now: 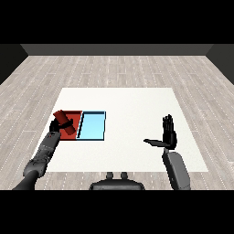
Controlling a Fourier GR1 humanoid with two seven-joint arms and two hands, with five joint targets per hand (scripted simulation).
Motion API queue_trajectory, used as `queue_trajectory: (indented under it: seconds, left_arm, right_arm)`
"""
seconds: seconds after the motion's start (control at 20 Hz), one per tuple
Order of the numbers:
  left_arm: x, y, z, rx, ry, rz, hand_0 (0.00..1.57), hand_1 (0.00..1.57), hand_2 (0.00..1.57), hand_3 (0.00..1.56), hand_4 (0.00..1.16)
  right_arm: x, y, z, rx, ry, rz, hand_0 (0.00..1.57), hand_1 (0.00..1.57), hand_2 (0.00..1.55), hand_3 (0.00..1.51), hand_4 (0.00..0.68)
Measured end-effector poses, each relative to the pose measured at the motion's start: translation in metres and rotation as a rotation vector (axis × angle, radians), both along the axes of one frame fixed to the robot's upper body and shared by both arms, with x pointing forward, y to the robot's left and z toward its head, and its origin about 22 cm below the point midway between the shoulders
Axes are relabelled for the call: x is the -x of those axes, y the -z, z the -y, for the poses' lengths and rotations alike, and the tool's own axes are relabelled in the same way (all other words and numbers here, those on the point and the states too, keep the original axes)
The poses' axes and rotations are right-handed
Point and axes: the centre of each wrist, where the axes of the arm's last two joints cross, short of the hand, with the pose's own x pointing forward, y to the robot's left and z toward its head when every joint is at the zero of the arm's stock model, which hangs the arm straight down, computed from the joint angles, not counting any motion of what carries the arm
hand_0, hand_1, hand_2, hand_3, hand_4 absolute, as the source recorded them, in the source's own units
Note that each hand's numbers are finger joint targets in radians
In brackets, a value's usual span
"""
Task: Pick the red can and put it in the red box
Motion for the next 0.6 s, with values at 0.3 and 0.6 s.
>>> queue_trajectory:
  seconds: [0.3,0.6]
  left_arm:
    - [0.009,0.011,-0.006,0.038,0.036,-0.111,0.0,0.0,0.0,0.0,0.64]
    - [0.008,0.006,-0.013,-0.036,0.07,-0.268,0.0,0.0,0.0,0.0,0.0]
  right_arm:
    - [0.001,0.002,-0.003,-0.007,-0.013,0.022,0.0,0.0,0.0,0.0,0.0]
    - [0.004,-0.001,-0.008,-0.016,-0.035,0.048,0.0,0.0,0.0,0.0,0.0]
